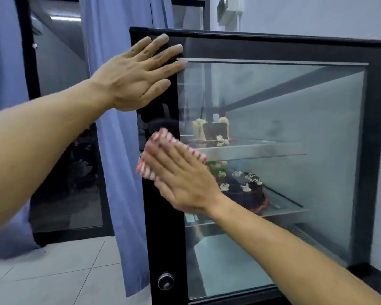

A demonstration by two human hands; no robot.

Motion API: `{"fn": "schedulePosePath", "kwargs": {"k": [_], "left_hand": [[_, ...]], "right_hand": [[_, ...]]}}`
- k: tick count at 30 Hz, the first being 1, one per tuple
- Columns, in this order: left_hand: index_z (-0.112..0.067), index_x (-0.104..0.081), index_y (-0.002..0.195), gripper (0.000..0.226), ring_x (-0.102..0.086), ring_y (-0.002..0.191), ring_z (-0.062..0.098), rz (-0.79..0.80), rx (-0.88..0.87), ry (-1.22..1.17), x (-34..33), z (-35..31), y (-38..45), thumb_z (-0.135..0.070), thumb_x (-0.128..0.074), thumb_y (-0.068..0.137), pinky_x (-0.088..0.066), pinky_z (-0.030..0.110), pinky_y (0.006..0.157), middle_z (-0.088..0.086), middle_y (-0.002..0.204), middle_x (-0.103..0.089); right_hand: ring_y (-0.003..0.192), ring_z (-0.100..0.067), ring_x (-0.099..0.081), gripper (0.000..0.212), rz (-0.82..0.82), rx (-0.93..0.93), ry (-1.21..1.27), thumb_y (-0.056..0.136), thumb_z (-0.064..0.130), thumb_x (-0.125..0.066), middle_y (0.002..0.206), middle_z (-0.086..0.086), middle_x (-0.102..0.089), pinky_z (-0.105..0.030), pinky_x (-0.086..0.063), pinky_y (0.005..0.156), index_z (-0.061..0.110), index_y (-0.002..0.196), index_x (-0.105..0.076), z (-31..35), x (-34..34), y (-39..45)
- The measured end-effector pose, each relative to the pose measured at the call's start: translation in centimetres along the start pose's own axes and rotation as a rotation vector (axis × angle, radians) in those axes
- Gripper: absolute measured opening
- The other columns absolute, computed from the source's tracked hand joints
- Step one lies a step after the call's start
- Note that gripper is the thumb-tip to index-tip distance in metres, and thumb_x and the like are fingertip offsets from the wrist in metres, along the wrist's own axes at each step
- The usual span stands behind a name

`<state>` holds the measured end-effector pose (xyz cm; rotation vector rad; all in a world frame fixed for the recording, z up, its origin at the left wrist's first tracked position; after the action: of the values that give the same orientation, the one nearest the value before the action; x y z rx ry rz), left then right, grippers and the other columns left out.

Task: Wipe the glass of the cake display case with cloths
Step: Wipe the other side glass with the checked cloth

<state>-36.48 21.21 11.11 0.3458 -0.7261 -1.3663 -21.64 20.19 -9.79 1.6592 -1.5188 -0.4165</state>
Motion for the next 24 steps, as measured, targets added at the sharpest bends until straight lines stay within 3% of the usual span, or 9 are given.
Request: {"fn": "schedulePosePath", "kwargs": {"k": [3,4,7,8,12,16,20,21,24], "left_hand": [[-0.031,-0.001,0.166,0.061,0.012,0.160,0.019,0.038,-0.073,0.032,0.4,0.4,0.1,-0.053,-0.001,0.109,0.004,0.040,0.131,-0.004,0.173,0.003],[-0.032,0.000,0.166,0.061,0.012,0.160,0.018,0.050,-0.088,0.037,0.6,0.6,0.2,-0.053,0.000,0.109,0.005,0.039,0.130,-0.005,0.173,0.004],[-0.034,-0.002,0.166,0.060,0.010,0.160,0.015,0.068,-0.129,0.041,1.2,1.3,0.5,-0.054,0.000,0.109,0.004,0.037,0.130,-0.007,0.173,0.003],[-0.035,-0.003,0.165,0.059,0.010,0.160,0.015,0.075,-0.139,0.043,1.4,1.6,0.4,-0.054,0.000,0.109,0.004,0.036,0.130,-0.008,0.173,0.002],[-0.036,-0.003,0.165,0.059,0.011,0.160,0.015,0.091,-0.173,0.076,1.8,1.7,0.4,-0.054,0.001,0.109,0.003,0.038,0.130,-0.006,0.173,0.004],[-0.039,-0.001,0.165,0.058,0.015,0.159,0.014,0.083,-0.119,0.070,1.8,1.5,0.2,-0.055,0.000,0.109,0.004,0.038,0.131,-0.005,0.173,0.008],[-0.041,0.000,0.164,0.057,0.016,0.159,0.014,0.084,-0.111,0.073,1.9,1.3,0.2,-0.054,0.000,0.109,0.005,0.038,0.130,-0.005,0.173,0.010],[-0.041,0.000,0.164,0.057,0.016,0.159,0.014,0.086,-0.104,0.072,1.8,1.1,0.3,-0.054,0.000,0.109,0.005,0.038,0.130,-0.006,0.173,0.009],[-0.043,-0.004,0.164,0.055,0.013,0.159,0.014,0.073,-0.052,0.035,2.0,0.8,0.1,-0.052,-0.004,0.110,0.004,0.038,0.130,-0.006,0.174,0.006]], "right_hand": [[0.159,-0.023,-0.014,0.058,0.141,0.428,-0.079,0.108,0.035,-0.038,0.170,-0.006,-0.022,-0.041,-0.005,0.131,0.017,0.162,-0.028,-0.3,-0.4,-1.6],[0.159,-0.023,-0.014,0.058,0.111,0.357,-0.086,0.108,0.034,-0.039,0.170,-0.007,-0.023,-0.041,-0.005,0.130,0.017,0.162,-0.030,-2.2,-0.1,-0.1],[0.158,-0.028,-0.016,0.059,-0.099,-0.249,-0.038,0.107,0.032,-0.041,0.169,-0.014,-0.024,-0.046,-0.011,0.130,0.009,0.161,-0.031,-7.4,2.3,4.5],[0.158,-0.030,-0.016,0.060,-0.116,-0.286,-0.032,0.107,0.032,-0.041,0.169,-0.015,-0.023,-0.048,-0.014,0.129,0.008,0.161,-0.030,-6.9,2.2,4.9],[0.158,-0.024,-0.020,0.056,0.055,0.362,-0.104,0.108,0.034,-0.037,0.169,-0.005,-0.027,-0.044,-0.015,0.129,0.017,0.161,-0.032,-2.9,0.4,3.4],[0.158,-0.026,-0.019,0.058,-0.083,-0.040,-0.096,0.108,0.036,-0.036,0.169,-0.008,-0.025,-0.046,-0.017,0.129,0.014,0.162,-0.030,-6.0,1.7,6.1],[0.158,-0.023,-0.018,0.057,0.101,0.435,-0.104,0.108,0.035,-0.037,0.170,-0.005,-0.024,-0.044,-0.015,0.129,0.016,0.162,-0.029,-3.8,0.4,3.4],[0.158,-0.024,-0.020,0.056,0.070,0.423,-0.118,0.109,0.036,-0.038,0.169,-0.005,-0.026,-0.044,-0.016,0.129,0.017,0.162,-0.030,-5.1,1.1,4.1],[0.158,-0.027,-0.019,0.058,-0.078,-0.043,-0.102,0.110,0.037,-0.037,0.169,-0.010,-0.024,-0.047,-0.017,0.129,0.013,0.162,-0.029,-7.9,2.8,5.8]]}}
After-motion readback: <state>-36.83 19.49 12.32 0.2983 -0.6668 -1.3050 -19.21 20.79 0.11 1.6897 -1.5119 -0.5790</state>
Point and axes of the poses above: each hand's wrist, its own y-axis towards the middle knuckle, its own x-axis out of the back of the hand, z = x × y, the point moved 3 cm from there along y, towards the middle knuckle
